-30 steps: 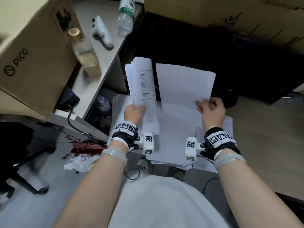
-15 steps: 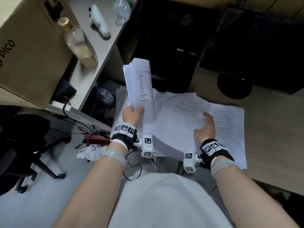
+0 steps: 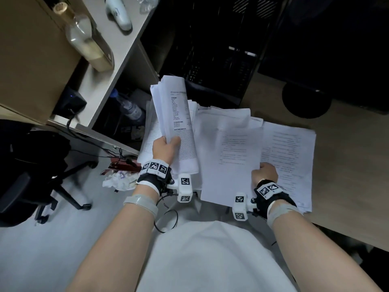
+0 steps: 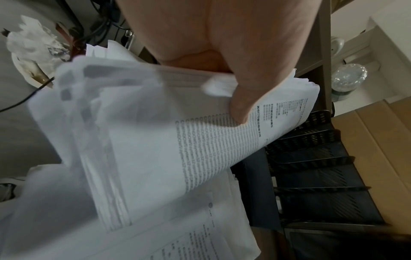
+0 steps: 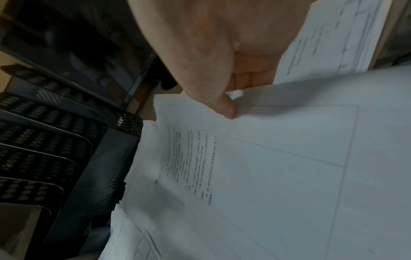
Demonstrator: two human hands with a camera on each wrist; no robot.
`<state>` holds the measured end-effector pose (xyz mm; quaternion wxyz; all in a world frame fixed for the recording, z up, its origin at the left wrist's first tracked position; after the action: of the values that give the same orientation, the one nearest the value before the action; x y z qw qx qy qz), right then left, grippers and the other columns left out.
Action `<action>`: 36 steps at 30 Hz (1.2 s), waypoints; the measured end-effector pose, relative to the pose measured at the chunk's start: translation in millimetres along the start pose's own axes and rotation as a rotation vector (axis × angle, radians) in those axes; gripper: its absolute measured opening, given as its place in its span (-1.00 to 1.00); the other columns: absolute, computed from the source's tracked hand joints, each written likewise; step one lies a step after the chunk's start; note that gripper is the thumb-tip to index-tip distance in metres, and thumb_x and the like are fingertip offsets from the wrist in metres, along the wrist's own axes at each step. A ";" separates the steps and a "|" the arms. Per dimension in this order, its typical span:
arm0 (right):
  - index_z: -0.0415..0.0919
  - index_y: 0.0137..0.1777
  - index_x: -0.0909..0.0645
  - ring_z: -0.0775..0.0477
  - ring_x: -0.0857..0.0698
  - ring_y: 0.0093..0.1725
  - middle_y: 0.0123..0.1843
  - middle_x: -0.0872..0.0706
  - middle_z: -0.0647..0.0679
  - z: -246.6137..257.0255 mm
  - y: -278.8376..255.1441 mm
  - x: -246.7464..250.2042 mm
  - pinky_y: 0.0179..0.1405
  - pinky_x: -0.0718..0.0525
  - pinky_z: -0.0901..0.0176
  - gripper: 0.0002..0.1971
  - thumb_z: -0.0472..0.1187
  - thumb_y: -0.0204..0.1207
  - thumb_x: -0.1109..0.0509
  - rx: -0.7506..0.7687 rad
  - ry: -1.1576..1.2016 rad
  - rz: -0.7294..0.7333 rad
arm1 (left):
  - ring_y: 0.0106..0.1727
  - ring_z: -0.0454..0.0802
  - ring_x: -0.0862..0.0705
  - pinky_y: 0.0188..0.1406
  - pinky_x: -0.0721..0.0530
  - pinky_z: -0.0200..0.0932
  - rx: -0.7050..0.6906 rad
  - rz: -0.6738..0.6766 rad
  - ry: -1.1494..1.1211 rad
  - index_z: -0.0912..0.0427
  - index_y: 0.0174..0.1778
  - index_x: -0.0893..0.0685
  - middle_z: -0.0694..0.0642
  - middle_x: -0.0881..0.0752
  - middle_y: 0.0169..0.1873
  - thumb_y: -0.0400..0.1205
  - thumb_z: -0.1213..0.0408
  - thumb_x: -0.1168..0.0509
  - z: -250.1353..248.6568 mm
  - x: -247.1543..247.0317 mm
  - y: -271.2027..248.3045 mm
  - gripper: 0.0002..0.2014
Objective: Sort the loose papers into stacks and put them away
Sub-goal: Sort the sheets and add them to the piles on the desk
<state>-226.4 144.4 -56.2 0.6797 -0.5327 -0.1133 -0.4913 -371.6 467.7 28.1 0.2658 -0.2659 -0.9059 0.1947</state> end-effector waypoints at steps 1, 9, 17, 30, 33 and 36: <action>-0.35 -0.01 -0.70 -0.36 -0.72 0.05 0.09 -0.78 -0.31 1.3 1.5 0.1 -0.17 -0.47 0.16 -0.81 -0.46 0.55 -0.25 0.002 0.007 -0.005 | -0.10 0.06 -0.74 -0.04 -0.68 -0.13 0.001 0.000 -0.009 0.22 -0.02 -0.74 0.14 -0.78 -0.15 0.62 0.34 -0.40 0.8 -0.9 0.0 -0.93; -0.34 0.09 -0.70 -0.35 -0.72 0.11 0.16 -0.77 -0.28 11.2 6.3 -0.8 -0.12 -0.49 0.16 -0.79 -0.40 0.57 -0.26 -0.001 0.108 0.010 | 0.02 0.16 -0.78 0.14 -0.75 0.04 0.000 0.031 -0.011 0.26 0.09 -0.76 0.17 -0.80 -0.07 0.62 0.31 -0.41 -2.1 -7.2 2.9 -0.83; -0.34 0.24 -0.65 -0.30 -0.70 0.08 0.21 -0.74 -0.28 -14.2 3.2 19.7 -0.14 -0.46 0.17 -0.73 -0.40 0.63 -0.20 -0.128 0.197 -0.059 | 0.05 0.20 -0.79 0.18 -0.75 0.14 -0.017 0.126 0.003 0.26 0.06 -0.77 0.18 -0.81 -0.08 0.60 0.30 -0.42 -11.2 -39.3 -0.7 -0.83; -0.38 0.47 -0.48 -0.36 -0.60 0.36 0.40 -0.61 -0.34 -111.2 53.0 131.2 0.12 -0.54 -0.02 -0.62 -0.29 0.69 -0.18 -0.273 0.147 -0.164 | 0.08 0.12 -0.79 0.16 -0.71 -0.07 -0.031 0.302 0.001 0.31 0.14 -0.77 0.20 -0.82 0.02 0.62 0.33 -0.43 -4.3 -166.8 -56.6 -0.78; -0.27 0.45 -0.50 -0.32 -0.62 0.34 0.36 -0.64 -0.26 -107.0 66.6 126.7 0.25 -0.57 0.01 -0.63 -0.39 0.67 -0.14 -0.255 0.242 -0.137 | 0.06 0.12 -0.79 0.04 -0.71 -0.13 -0.018 0.272 0.002 0.30 0.12 -0.77 0.20 -0.82 -0.01 0.63 0.31 -0.43 -0.4 -165.9 -60.2 -0.81; -0.16 0.51 -0.44 -0.41 -0.64 0.29 0.35 -0.63 -0.31 -95.5 70.5 132.2 0.28 -0.65 -0.21 -0.50 -0.41 0.57 -0.15 -0.185 0.262 -0.241 | -0.03 0.15 -0.80 -0.08 -0.73 -0.11 -0.018 0.252 0.010 0.36 0.11 -0.75 0.23 -0.82 -0.04 0.66 0.26 -0.42 -0.7 -161.7 -63.0 -0.77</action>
<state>-141.1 -11.2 -48.7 0.5730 -0.5068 -0.0411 -0.6428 -279.1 323.8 -1.4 0.2414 -0.3810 -0.8657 0.2170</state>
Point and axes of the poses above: each hand's wrist, its own y-axis towards the middle knuckle, its own x-axis out of the back of the hand, z = x × y, the point moved 7 cm from there along y, towards the middle knuckle
